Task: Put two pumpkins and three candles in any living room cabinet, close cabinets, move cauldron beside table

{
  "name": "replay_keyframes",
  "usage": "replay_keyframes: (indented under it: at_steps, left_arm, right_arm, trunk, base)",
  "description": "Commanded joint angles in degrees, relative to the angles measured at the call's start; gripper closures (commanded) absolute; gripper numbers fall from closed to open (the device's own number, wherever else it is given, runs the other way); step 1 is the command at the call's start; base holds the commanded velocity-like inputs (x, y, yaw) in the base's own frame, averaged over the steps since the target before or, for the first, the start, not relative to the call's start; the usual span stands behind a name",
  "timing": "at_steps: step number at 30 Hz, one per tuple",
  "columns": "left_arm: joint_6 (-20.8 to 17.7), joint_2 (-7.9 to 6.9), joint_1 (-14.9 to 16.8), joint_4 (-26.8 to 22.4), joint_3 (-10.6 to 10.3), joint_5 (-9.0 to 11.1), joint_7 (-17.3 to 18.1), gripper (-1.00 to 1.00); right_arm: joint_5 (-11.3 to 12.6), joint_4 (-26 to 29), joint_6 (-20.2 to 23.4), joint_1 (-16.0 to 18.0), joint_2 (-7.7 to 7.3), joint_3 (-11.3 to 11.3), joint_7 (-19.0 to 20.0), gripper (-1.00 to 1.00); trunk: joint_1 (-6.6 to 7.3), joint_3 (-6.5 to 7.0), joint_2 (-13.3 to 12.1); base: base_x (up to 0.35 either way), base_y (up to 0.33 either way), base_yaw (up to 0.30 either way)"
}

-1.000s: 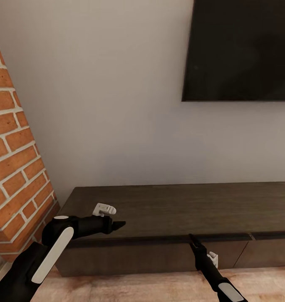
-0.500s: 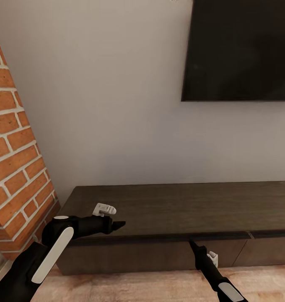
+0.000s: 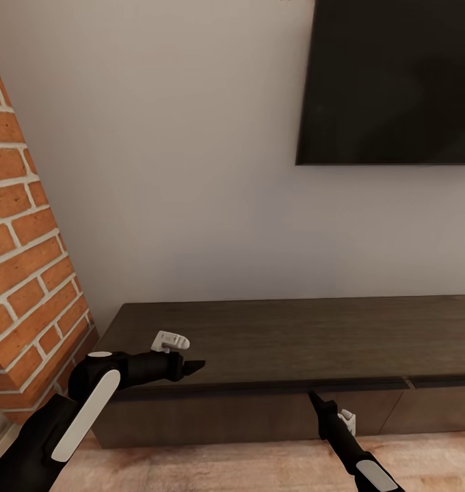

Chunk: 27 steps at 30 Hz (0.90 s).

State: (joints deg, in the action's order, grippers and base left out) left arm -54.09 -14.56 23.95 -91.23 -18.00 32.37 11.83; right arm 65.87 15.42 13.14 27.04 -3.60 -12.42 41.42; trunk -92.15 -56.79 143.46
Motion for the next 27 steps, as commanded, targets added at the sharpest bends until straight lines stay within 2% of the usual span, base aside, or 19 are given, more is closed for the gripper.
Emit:
replay_keyframes:
  at_steps: [1, 14, 27]
  left_arm:
    - [-0.14, -0.03, 0.04, -0.02, -0.02, -0.38, 0.39, -1.0]
    - [-0.14, -0.03, 0.04, -0.05, -0.04, -0.38, 0.39, -1.0]
    - [-0.14, -0.03, 0.04, -0.04, -0.13, -0.38, 0.39, -1.0]
  right_arm:
    - [0.66, -0.04, 0.65, 0.03, 0.0, -0.07, 0.15, 1.0]
    - [0.66, -0.04, 0.65, 0.03, 0.0, -0.08, 0.15, 1.0]
    - [0.73, -0.04, 0.65, 0.03, 0.0, -0.06, 0.15, 1.0]
  trunk:
    - [0.01, -0.05, 0.02]
    - [0.01, -0.05, 0.02]
    - [0.01, -0.05, 0.02]
  base:
    - [0.0, 0.0, 0.0]
    - [-0.012, 0.0, 0.0]
    - [-0.185, 0.0, 0.0]
